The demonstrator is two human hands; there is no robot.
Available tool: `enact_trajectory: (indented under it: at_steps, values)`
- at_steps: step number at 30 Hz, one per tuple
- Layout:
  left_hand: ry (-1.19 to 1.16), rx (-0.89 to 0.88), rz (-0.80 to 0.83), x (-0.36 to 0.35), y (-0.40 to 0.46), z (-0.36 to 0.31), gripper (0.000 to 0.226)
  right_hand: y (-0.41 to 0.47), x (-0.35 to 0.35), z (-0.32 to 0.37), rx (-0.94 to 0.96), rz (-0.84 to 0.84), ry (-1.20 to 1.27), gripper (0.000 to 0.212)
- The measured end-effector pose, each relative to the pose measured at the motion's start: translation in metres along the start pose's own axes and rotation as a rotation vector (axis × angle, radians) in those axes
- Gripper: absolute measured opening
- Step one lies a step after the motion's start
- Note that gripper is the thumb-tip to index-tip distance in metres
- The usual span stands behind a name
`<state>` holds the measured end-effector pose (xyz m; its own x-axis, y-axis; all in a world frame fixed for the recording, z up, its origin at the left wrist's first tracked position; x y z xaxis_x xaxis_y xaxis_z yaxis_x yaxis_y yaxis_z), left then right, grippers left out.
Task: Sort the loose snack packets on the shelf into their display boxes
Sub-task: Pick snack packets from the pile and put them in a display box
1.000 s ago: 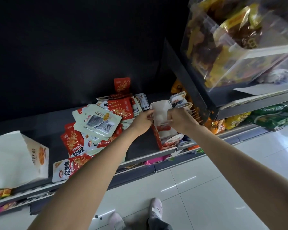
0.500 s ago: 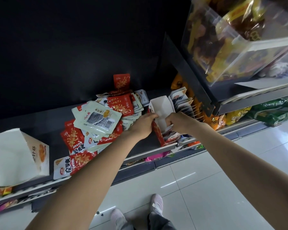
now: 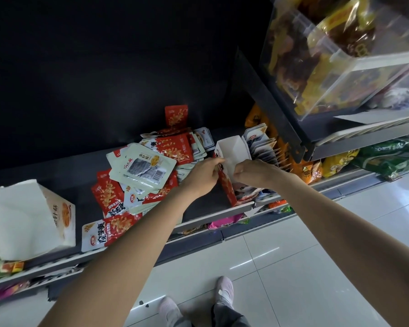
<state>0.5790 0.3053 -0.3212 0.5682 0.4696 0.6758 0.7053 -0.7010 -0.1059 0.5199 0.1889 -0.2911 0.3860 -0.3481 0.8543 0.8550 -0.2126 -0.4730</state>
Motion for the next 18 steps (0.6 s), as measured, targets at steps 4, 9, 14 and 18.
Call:
enact_trajectory:
  at_steps: [4, 9, 14, 18]
  values:
    - [-0.059, 0.07, -0.124, 0.02, -0.011, 0.015, 0.04, 0.007, 0.003, 0.017, 0.022, -0.216, 0.091, 0.025]
    - [-0.04, 0.195, -0.339, 0.059, -0.036, 0.062, 0.033, 0.028, -0.006, 0.069, 0.104, -0.262, 0.337, 0.023]
    - [0.087, 0.378, -0.316, 0.086, -0.069, 0.123, 0.044, 0.068, -0.048, 0.125, 0.139, -0.186, 0.317, 0.055]
    - [-0.012, 0.471, -0.15, 0.091, -0.088, 0.152, 0.061, 0.099, -0.076, 0.155, 0.146, -0.139, 0.101, 0.084]
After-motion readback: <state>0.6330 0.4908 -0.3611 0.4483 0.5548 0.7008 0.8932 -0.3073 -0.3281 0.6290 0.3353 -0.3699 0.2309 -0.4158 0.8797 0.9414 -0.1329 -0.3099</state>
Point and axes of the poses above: each hand's wrist, its own y-axis towards the middle knuckle, its own x-axis out of the back of the hand, z = x × y, the point moved 4 cm from there along y, towards the middle knuckle, and after that the axes turned 7 degrees about -z, right-handed, at the moved point
